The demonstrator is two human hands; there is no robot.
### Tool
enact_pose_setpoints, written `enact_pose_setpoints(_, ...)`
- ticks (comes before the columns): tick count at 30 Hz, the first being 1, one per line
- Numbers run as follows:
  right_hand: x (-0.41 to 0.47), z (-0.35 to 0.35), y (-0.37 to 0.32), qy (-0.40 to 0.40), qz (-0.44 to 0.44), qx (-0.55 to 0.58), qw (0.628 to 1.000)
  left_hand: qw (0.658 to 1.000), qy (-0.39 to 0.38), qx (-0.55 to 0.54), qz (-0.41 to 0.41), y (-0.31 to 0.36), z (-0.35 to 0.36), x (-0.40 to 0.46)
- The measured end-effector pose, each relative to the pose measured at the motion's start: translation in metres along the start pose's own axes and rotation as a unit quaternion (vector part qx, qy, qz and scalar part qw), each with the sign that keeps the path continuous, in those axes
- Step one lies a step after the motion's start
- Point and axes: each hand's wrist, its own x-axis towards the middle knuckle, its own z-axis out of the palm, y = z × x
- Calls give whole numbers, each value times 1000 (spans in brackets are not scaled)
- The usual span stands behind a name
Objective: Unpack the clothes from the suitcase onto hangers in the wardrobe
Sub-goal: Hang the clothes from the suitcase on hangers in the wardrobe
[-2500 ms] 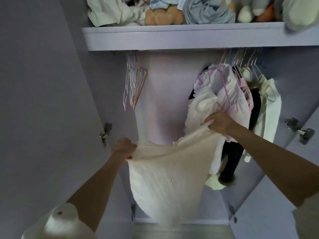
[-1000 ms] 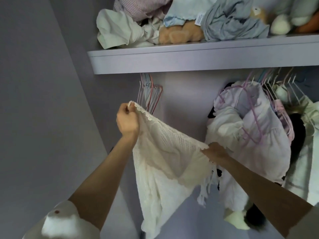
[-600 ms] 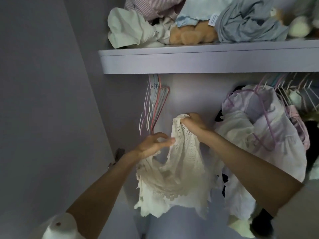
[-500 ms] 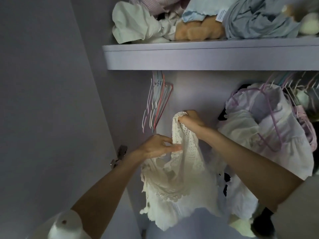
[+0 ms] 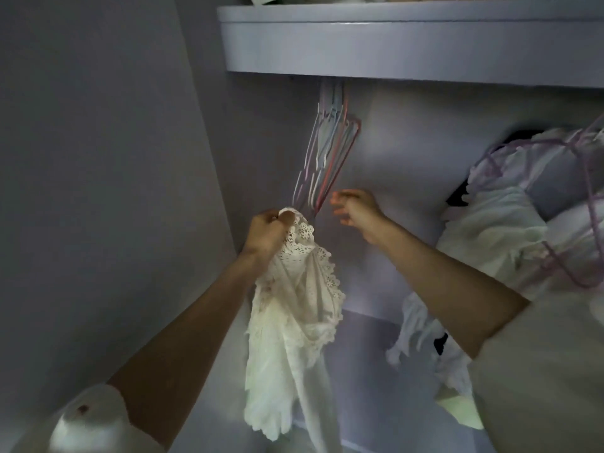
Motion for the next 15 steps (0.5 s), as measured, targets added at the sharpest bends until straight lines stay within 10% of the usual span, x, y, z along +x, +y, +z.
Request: enact_pose_setpoints(15,16,7,-7,87,-41,32,995,1000,4,6,-13,-5,-17,-6)
